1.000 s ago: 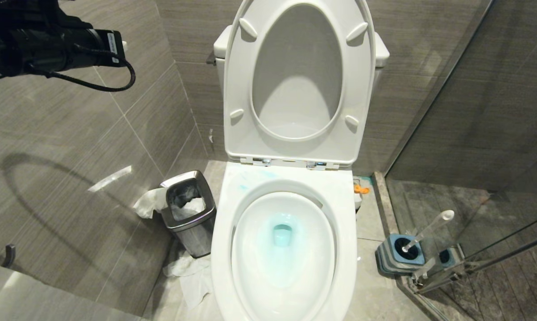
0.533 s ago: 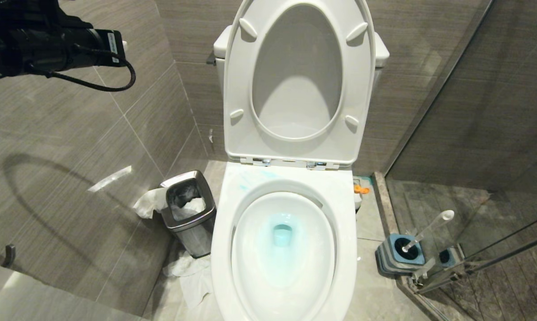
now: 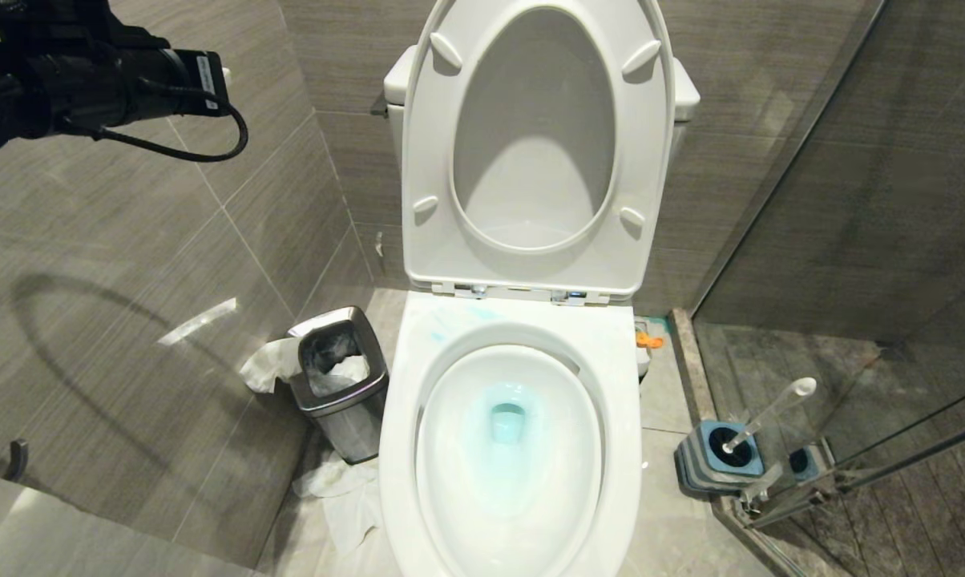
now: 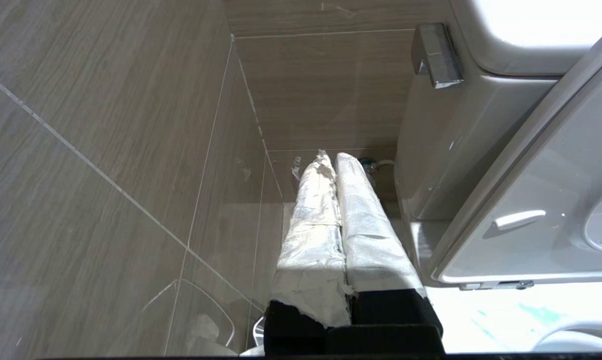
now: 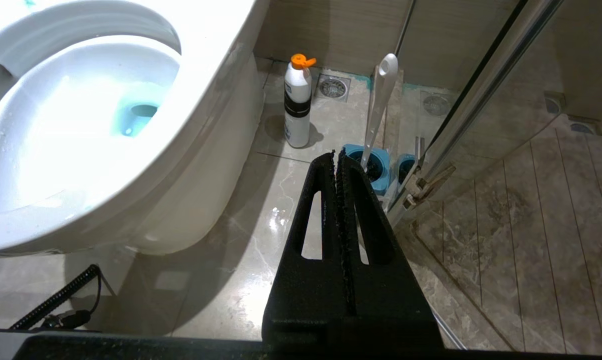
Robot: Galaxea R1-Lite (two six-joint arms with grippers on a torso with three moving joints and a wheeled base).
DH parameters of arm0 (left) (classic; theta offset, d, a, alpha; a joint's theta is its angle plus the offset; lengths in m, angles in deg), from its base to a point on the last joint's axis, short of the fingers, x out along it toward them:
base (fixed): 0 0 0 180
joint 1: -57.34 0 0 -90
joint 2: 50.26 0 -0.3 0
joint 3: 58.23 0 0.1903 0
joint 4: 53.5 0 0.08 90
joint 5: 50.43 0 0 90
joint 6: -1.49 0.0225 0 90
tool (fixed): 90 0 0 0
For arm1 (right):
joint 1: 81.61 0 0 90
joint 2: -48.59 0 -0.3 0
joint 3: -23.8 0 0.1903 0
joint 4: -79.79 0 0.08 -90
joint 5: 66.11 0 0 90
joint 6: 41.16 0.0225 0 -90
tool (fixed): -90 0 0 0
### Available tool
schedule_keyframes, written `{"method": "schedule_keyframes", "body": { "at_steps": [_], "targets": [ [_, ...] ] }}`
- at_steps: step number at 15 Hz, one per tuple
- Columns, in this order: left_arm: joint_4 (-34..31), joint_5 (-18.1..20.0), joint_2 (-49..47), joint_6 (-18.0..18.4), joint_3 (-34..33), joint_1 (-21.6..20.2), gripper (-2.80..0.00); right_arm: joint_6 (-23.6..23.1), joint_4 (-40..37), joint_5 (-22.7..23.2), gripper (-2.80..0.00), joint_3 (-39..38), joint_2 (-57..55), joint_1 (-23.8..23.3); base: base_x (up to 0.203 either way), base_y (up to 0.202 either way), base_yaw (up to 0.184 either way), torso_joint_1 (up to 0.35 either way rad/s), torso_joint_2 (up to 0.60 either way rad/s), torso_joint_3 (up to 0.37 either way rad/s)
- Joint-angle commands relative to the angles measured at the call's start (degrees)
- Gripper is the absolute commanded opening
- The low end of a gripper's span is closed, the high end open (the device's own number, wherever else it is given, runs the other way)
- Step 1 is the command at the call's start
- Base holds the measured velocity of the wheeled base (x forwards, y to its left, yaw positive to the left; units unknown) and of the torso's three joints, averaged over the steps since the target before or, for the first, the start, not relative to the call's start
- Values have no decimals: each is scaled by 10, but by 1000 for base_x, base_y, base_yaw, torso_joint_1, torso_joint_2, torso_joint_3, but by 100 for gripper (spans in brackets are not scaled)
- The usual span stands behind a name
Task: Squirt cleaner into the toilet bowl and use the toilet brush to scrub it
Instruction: Flush the toilet
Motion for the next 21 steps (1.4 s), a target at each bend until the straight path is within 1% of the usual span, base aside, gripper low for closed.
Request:
{"method": "schedule_keyframes", "body": {
  "at_steps": [1, 4, 7, 9, 12, 17, 21],
  "targets": [
    [9, 0, -7, 0, 0, 0, -280, 0, 0, 1, -280, 0, -1, 0, 0, 0, 0, 0, 0, 0],
    [70, 2, -18, 0, 0, 9, -280, 0, 0, 0, -280, 0, -1, 0, 0, 0, 0, 1, 2, -79],
    [188, 5, -55, 0, 0, 22, -280, 0, 0, 0, -280, 0, -1, 0, 0, 0, 0, 0, -1, -184],
    [231, 3, -66, -2, 0, 31, -280, 0, 0, 0, -280, 0, -1, 0, 0, 0, 0, -6, 3, -197],
    [243, 2, -63, -2, 0, 38, -280, 0, 0, 1, -280, 0, -1, 0, 0, 0, 0, 5, -2, -195],
    [296, -1, -53, 2, 0, 41, -280, 0, 0, 1, -280, 0, -1, 0, 0, 0, 0, 5, 5, -193],
    [305, 0, -31, 12, 1, 41, -280, 0, 0, 0, -280, 0, -1, 0, 0, 0, 0, 0, 5, -194]
  ]
}}
